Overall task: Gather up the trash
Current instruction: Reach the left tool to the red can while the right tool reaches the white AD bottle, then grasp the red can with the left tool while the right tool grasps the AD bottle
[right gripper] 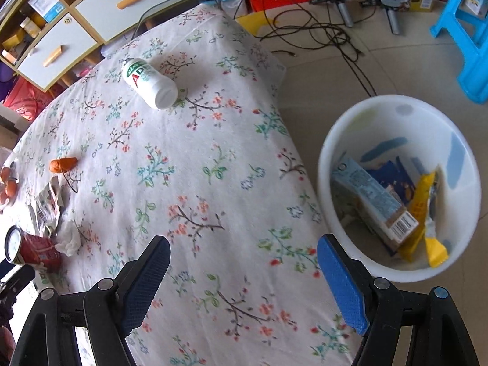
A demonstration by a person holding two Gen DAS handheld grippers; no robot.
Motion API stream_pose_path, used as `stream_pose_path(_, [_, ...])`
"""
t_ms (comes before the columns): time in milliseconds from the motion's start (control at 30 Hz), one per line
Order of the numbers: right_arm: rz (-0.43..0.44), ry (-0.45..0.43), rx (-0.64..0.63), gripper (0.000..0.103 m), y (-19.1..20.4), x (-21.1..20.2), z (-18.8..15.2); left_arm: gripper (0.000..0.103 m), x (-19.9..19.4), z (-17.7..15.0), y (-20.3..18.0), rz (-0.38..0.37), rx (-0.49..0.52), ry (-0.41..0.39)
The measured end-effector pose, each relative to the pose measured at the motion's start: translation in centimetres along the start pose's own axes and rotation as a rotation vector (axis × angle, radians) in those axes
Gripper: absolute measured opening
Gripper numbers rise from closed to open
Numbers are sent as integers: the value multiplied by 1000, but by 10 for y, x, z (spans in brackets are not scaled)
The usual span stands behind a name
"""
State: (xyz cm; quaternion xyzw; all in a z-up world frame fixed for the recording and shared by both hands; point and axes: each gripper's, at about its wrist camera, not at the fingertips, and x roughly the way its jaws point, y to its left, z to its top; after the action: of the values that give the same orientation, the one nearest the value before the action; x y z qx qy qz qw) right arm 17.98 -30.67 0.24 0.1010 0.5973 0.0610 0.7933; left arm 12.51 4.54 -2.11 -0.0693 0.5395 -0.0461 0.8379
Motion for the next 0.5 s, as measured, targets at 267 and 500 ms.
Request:
stream_pose_path(267, [29, 3, 27, 83, 22, 11, 17, 60, 0, 5, 7, -15, -21, -14])
stream_pose_path(500, [34, 35, 115, 83, 39, 30, 39, 60, -27, 9, 21, -73, -94, -91])
